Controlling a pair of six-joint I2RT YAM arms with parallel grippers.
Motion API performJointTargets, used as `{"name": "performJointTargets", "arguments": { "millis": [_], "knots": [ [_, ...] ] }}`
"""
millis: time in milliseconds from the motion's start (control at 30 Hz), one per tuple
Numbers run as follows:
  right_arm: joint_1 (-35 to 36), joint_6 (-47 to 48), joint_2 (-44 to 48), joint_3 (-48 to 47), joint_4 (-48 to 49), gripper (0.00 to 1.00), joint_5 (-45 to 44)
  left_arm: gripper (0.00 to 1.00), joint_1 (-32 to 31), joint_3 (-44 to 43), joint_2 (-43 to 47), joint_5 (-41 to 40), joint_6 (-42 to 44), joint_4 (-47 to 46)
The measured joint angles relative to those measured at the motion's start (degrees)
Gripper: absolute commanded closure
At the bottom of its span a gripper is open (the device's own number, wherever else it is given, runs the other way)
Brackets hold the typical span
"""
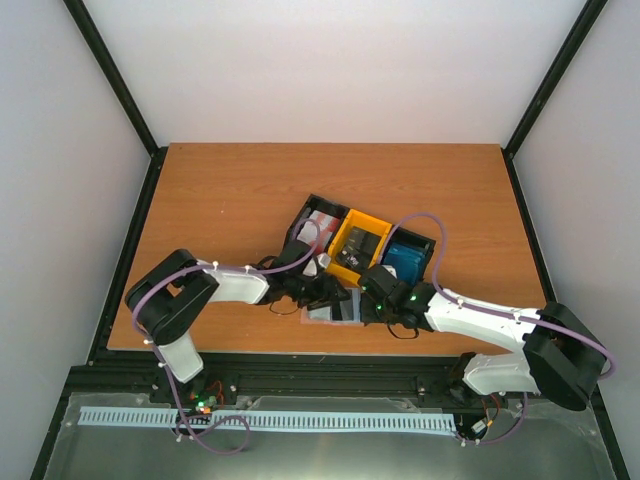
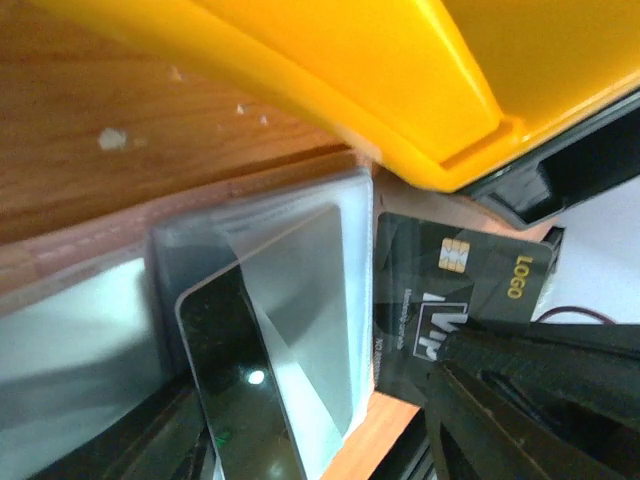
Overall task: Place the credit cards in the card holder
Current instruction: Insert the credit card into the card holder.
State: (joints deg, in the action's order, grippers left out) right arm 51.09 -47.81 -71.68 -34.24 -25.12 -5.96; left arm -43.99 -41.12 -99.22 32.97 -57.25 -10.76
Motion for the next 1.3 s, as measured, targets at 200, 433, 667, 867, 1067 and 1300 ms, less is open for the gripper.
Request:
{"name": "performJointTargets", "arguments": {
  "millis": [200, 433, 667, 867, 1067, 1300],
  "knots": [
    [0.0, 0.1, 0.0, 0.1, 0.4, 0.97, 0.7, 0.34, -1.6, -1.9, 2.6, -3.2, 2.4, 8.1],
    [0.0, 0.0, 0.1, 0.6, 1.5, 0.97, 1.2, 0.3, -2.3, -3.3, 4.0, -8.2, 2.6, 13.5],
    [0.0, 0.0, 0.1, 0.9, 2.2, 0.97, 2.0, 0.23, -3.2, -4.6, 4.9, -11.0, 2.4, 17.2],
    [0.0, 0.1, 0.1, 1.0, 2.5, 0.97, 2.6, 0.16, -4.0, -4.6, 6.4, -13.3, 1.1, 20.9],
    [0.0, 0.1, 0.2, 1.4, 3.2, 0.97, 3.2, 0.23, -4.1, -3.3, 9.9, -16.1, -1.4, 23.5],
    [0.0, 0.2, 0.5, 1.7, 3.6, 0.97, 3.5, 0.51, -4.1, -2.8, 9.8, -17.0, -3.0, 24.1]
  ]
}}
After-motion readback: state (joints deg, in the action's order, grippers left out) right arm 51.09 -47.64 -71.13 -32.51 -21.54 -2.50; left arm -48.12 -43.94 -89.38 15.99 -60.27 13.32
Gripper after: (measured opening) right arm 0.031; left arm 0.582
